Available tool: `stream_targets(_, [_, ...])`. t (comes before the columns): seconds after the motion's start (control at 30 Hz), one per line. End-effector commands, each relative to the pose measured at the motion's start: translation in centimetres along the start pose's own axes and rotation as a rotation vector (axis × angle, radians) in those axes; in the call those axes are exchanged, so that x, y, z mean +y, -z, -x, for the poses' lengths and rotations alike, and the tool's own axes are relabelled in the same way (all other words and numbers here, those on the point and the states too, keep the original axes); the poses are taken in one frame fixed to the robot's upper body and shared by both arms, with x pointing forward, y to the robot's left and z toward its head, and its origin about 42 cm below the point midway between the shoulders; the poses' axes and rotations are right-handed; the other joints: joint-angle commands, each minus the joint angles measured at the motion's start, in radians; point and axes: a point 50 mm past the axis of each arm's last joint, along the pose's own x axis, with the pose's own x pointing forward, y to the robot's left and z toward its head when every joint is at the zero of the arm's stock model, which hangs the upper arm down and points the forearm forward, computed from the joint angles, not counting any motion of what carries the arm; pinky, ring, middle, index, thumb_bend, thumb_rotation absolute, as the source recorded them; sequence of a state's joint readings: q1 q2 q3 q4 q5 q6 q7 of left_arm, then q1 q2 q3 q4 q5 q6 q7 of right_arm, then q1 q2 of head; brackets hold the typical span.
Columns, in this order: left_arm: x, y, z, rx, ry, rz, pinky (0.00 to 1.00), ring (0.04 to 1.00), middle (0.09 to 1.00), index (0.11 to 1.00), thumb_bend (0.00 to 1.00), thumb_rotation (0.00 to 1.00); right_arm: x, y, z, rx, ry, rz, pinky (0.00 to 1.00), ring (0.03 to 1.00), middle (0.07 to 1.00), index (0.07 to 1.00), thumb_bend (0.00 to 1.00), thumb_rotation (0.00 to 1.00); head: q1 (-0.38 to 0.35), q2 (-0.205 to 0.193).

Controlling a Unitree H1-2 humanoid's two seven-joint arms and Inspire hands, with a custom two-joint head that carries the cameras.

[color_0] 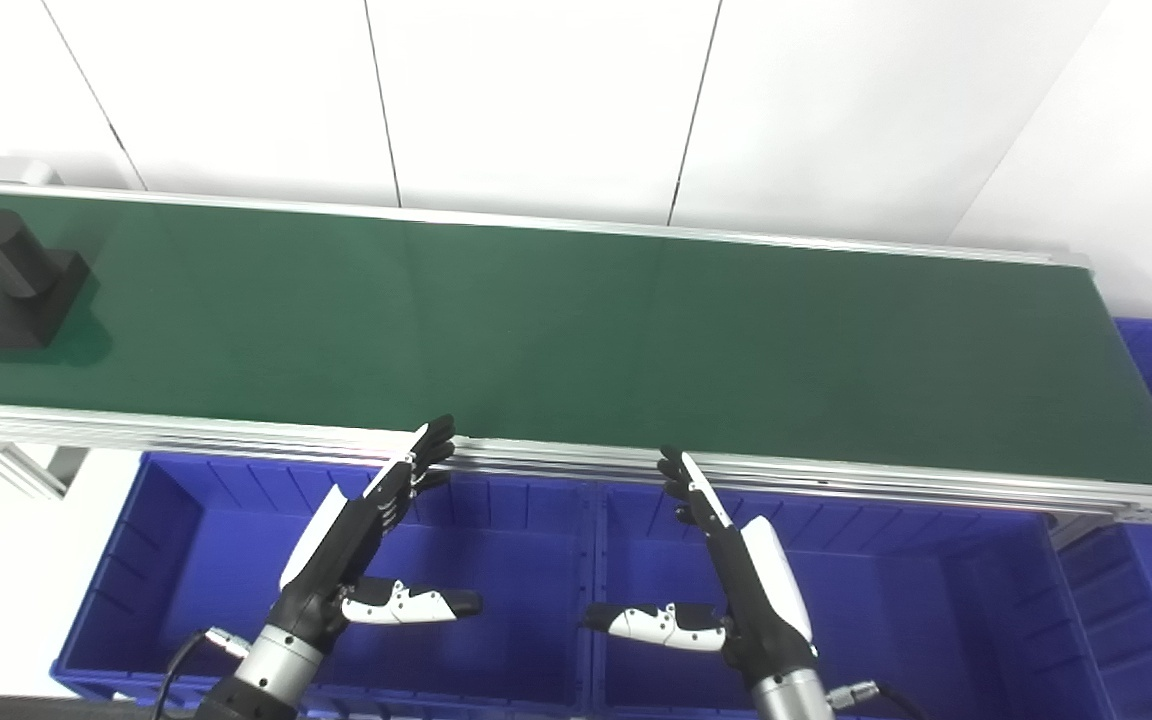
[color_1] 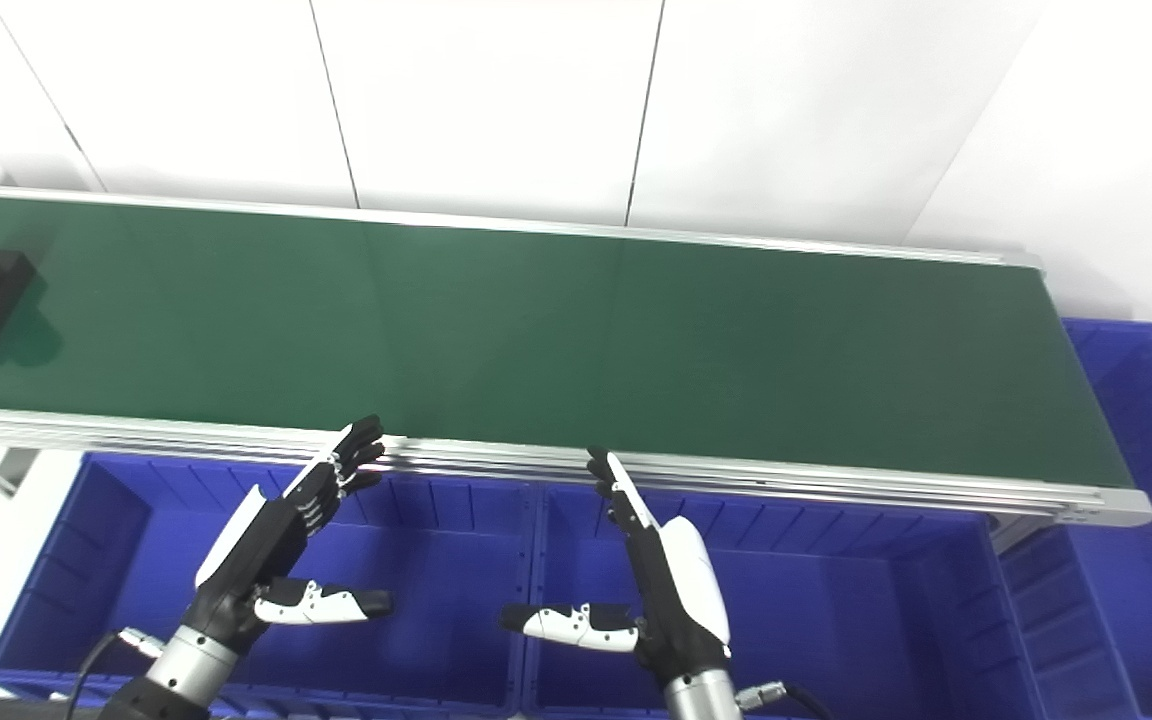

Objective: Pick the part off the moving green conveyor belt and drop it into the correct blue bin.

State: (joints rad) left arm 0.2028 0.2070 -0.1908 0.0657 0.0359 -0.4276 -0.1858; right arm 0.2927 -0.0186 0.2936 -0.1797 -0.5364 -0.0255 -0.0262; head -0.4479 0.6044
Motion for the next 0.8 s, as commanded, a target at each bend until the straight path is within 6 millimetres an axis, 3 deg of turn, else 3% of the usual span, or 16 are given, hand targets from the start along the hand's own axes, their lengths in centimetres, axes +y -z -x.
stream_targets(0.0, [0.70,-0.89,-0.59,-0.068,0.003,-0.033,0.89,0.942,0.965,0.956,0.85,0.35,-0.29,-0.93,-0.38,-0.037,0.029,-0.008,0.83,0.883,0.917,0.968,0.90,0.34,-0.008,0.005])
stream_targets(0.13, [0.88,-0.90,-0.43,-0.070,-0.007,-0.011,0.88,0.940,0.969,0.956,0.85,0.34,-0.21,-1.25,-0.60,-0.032,0.025,-0.017,0.82,0.883,0.920,0.968,0.90,0.35,-0.045,0.012])
stream_targets(0.53, [1.24,-1.00,-0.51,-0.073,-0.002,-0.026,0.89,0.942,0.970,0.965,0.83,0.36,-0.20,-1.54,-1.01,-0.036,0.023,-0.027,0.82,0.878,0.917,0.965,0.90,0.34,-0.050,0.032])
stream_targets(0.77, [1.25,-1.35,-0.73,-0.088,0.008,-0.025,0.90,0.943,0.967,0.959,0.83,0.36,-0.78,-1.81,-0.96,-0.036,0.019,-0.031,0.83,0.889,0.923,0.968,0.90,0.33,-0.006,0.070])
